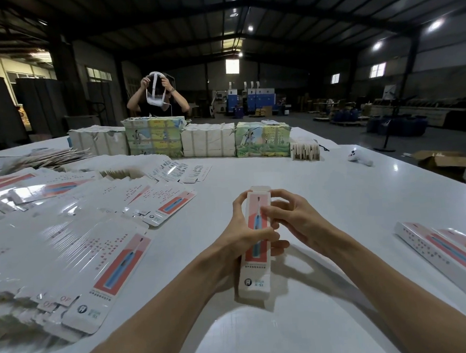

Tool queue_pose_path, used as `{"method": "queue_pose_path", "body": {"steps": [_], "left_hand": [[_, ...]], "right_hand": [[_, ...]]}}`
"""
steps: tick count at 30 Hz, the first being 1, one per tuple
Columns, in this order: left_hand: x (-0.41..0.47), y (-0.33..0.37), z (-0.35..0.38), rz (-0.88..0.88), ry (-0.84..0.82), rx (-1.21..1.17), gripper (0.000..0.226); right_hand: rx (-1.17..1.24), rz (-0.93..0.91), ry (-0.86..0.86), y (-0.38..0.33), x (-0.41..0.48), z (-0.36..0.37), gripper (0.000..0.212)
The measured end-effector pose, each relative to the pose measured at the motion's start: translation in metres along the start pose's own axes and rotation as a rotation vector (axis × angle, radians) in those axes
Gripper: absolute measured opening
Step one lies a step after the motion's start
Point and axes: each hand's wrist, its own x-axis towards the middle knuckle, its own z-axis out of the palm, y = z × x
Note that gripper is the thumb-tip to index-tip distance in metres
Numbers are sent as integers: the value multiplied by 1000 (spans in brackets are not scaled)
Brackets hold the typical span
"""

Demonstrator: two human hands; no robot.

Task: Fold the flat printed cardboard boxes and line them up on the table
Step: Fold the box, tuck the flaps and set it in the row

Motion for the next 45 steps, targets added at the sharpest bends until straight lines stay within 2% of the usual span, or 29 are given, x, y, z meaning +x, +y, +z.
{"method": "queue_pose_path", "body": {"steps": [7,11,15,23,26,30,33,36,39,45], "left_hand": [[-1,0,-2,12,9,82,108],[-8,6,3,5,-23,102,108],[-16,12,10,8,-64,143,106],[-20,16,9,2,-109,124,102],[-21,17,9,4,-122,103,100],[-22,18,9,4,-112,139,99],[-21,19,10,9,-98,148,102],[-21,18,8,2,-79,172,102],[-20,16,6,-14,-92,168,99],[-19,17,6,-23,-134,164,98]], "right_hand": [[18,6,1,3,2,1,44],[99,26,170,3,5,-1,31],[1,-10,192,5,4,-8,23],[-147,-129,267,6,3,-8,20],[-123,-100,270,4,3,-8,31],[-172,-157,269,4,2,-10,13],[-179,-178,260,4,2,-9,15],[-105,-128,236,2,4,-8,17],[11,-49,242,-1,5,-6,28],[77,30,286,-4,6,-7,14]]}}
